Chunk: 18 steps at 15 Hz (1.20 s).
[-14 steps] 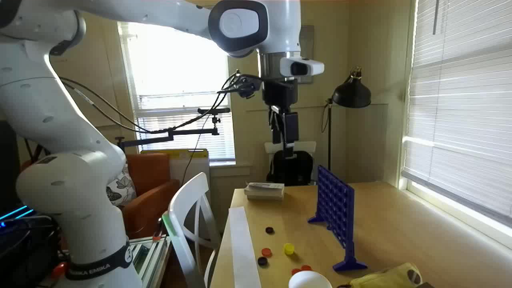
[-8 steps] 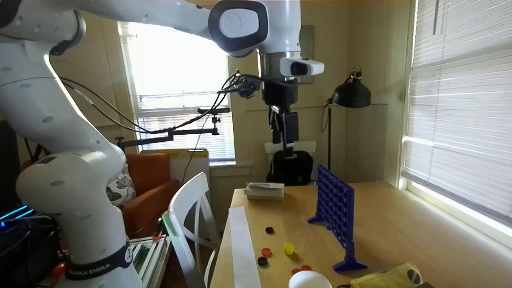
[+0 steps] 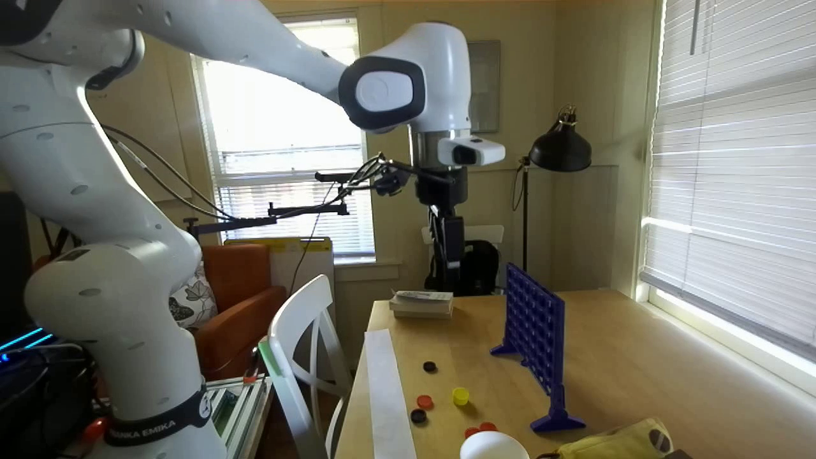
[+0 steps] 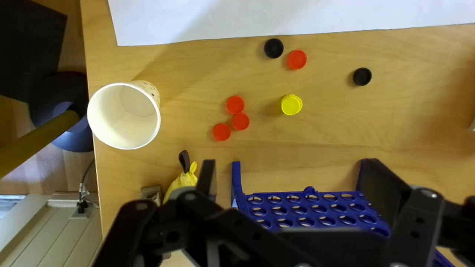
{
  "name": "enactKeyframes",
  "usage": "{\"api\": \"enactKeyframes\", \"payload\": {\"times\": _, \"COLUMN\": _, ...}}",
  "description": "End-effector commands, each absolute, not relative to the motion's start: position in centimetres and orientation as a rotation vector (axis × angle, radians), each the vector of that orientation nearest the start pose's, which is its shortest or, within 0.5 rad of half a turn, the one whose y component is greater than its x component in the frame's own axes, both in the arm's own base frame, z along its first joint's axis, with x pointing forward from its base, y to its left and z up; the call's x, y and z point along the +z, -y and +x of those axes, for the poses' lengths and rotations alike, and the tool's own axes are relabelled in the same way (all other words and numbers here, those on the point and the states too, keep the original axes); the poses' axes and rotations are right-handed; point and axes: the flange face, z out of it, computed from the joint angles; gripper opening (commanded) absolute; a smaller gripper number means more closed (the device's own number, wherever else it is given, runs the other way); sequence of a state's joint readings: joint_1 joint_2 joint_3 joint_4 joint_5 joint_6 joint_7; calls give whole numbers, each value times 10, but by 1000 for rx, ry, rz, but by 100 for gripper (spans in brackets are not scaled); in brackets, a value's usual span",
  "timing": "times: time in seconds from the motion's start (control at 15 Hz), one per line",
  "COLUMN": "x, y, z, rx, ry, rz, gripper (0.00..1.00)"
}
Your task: Put one orange chip in the blue gameboard.
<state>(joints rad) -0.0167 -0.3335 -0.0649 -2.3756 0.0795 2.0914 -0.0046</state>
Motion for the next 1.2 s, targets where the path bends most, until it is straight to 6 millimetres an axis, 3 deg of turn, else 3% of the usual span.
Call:
{"api": "enactKeyframes", "payload": {"times": 0.0, "x": 401, "y": 10, "z": 440, "rx": -177, "ry": -328, "rz": -3110, "gripper": 100}}
{"api": "enactKeyframes", "payload": {"times": 0.27, "x": 337, "y": 7, "z": 439, "rx": -311, "ry": -496, "rz": -3080, "gripper": 100}}
{"api": "enactKeyframes", "payload": {"times": 0.6, "x": 258, "y": 38, "z": 434, "rx": -342, "ry": -664, "rz": -3066, "gripper": 100}}
{"api": "enactKeyframes", "payload": {"times": 0.67, "x": 282, "y": 30, "z": 430, "rx": -328, "ry": -613, "rz": -3076, "gripper": 100}}
{"api": "enactKeyframes", "payload": {"times": 0.87, "x": 256, "y": 38, "z": 430, "rx": -316, "ry": -645, "rz": -3066, "gripper": 100}}
{"api": "enactKeyframes", "payload": {"times": 1.13, "x": 256, "y": 38, "z": 432, "rx": -319, "ry": -653, "rz": -3063, "gripper": 100}}
